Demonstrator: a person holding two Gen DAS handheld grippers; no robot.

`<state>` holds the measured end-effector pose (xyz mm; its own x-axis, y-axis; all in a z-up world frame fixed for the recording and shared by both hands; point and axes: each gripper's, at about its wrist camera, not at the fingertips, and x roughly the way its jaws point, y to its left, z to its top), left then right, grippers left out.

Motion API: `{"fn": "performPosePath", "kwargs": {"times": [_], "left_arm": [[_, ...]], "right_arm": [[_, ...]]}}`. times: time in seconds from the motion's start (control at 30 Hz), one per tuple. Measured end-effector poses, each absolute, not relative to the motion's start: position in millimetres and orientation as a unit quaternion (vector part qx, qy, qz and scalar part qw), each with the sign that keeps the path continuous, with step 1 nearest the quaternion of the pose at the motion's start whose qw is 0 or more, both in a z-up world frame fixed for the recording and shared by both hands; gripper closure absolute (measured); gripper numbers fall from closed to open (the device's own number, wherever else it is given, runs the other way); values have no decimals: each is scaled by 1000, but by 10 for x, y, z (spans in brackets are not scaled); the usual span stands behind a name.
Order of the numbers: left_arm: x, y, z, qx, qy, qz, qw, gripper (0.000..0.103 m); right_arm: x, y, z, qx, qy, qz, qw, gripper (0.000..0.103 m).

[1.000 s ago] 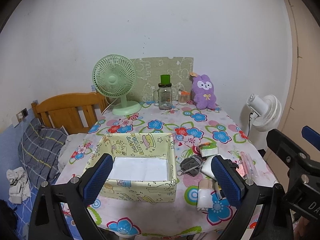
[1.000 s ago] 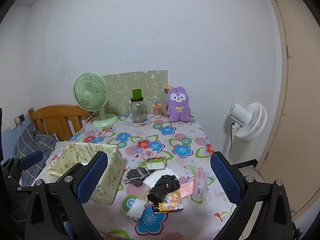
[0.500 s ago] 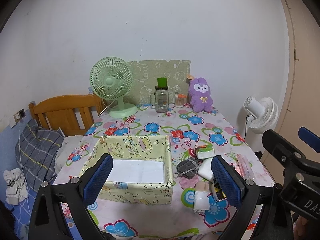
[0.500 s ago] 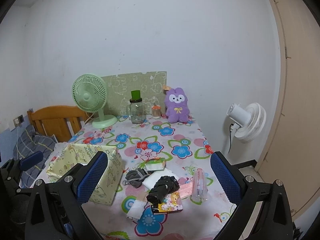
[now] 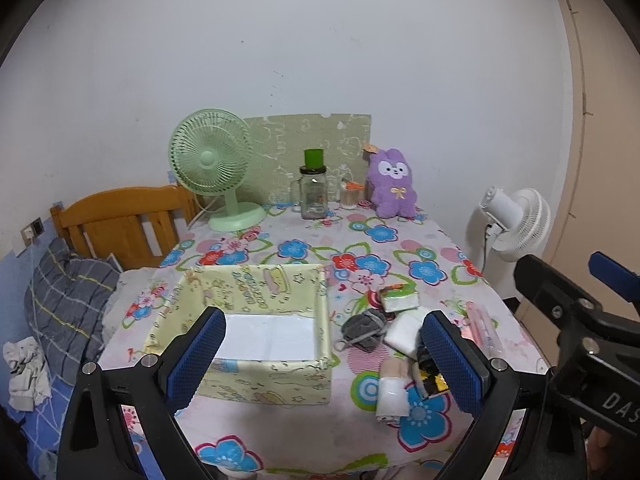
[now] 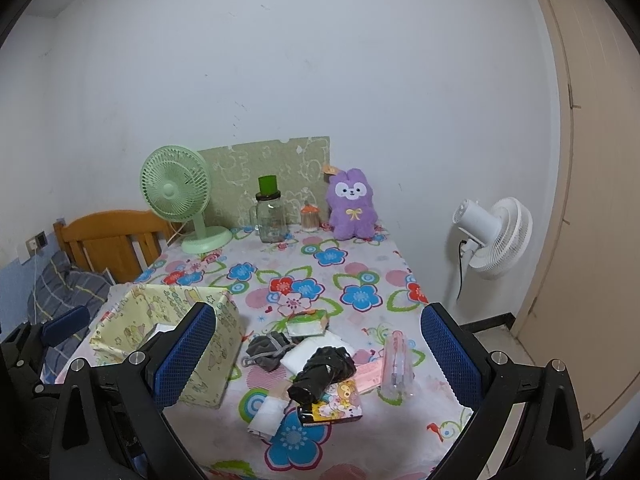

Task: Organize soft objects

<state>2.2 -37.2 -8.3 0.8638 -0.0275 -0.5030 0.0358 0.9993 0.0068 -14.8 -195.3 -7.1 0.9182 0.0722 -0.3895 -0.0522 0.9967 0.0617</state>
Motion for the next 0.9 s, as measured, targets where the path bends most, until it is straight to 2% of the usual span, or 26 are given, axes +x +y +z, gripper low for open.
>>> {"fn": "performPosePath", "kwargs": {"times": [0.9], "left_arm": [[365,-888,-795,26,321,-44,946,4]], "right_arm": [[308,-2193,-858,35,271,45,961,0]]}}
